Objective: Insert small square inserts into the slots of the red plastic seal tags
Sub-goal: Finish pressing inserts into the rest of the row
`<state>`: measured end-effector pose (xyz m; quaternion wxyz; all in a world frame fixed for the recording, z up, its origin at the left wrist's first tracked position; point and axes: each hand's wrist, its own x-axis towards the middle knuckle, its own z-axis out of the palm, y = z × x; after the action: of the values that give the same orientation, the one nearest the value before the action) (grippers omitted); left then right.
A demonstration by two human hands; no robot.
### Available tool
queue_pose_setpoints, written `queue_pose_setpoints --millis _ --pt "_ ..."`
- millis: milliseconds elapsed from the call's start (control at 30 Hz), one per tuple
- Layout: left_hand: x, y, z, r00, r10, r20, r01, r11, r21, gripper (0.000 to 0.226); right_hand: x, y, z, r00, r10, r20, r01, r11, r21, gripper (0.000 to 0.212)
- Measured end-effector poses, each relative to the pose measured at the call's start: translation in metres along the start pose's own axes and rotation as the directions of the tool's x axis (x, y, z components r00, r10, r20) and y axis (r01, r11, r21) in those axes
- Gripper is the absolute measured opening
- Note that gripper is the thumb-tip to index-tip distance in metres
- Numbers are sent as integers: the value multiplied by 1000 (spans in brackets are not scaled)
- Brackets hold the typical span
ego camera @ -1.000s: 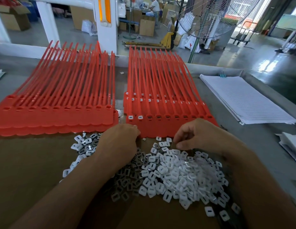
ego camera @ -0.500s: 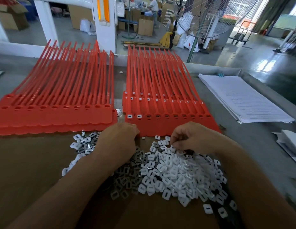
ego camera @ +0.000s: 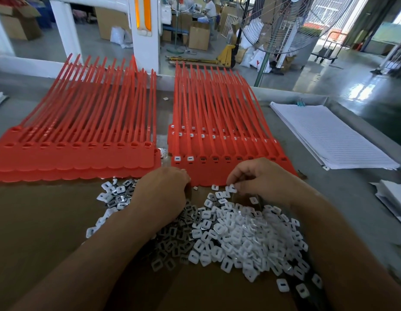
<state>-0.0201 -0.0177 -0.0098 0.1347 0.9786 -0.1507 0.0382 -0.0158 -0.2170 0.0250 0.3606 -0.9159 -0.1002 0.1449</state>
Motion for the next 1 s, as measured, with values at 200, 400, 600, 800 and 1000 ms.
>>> queue_pose_setpoints --millis 200,400,600,800,1000 --pt "-1 -1 0 1000 18 2 -18 1000 12 36 23 -13 3 981 -100 -166 85 992 -95 20" --pt "-3 -2 0 999 34 -26 -34 999 18 35 61 -17 18 950 -123 -285 95 989 -112 17" --pt "-2 -2 0 998 51 -19 -51 998 40 35 78 -13 31 950 -109 -293 58 983 -176 11" --pt "-2 -3 1 998 54 -14 -53 997 63 34 81 -14 33 956 -129 -265 46 954 -298 11" --pt "-2 -3 2 998 60 -28 -58 996 62 34 82 -14 34 952 -103 -290 25 965 -260 11"
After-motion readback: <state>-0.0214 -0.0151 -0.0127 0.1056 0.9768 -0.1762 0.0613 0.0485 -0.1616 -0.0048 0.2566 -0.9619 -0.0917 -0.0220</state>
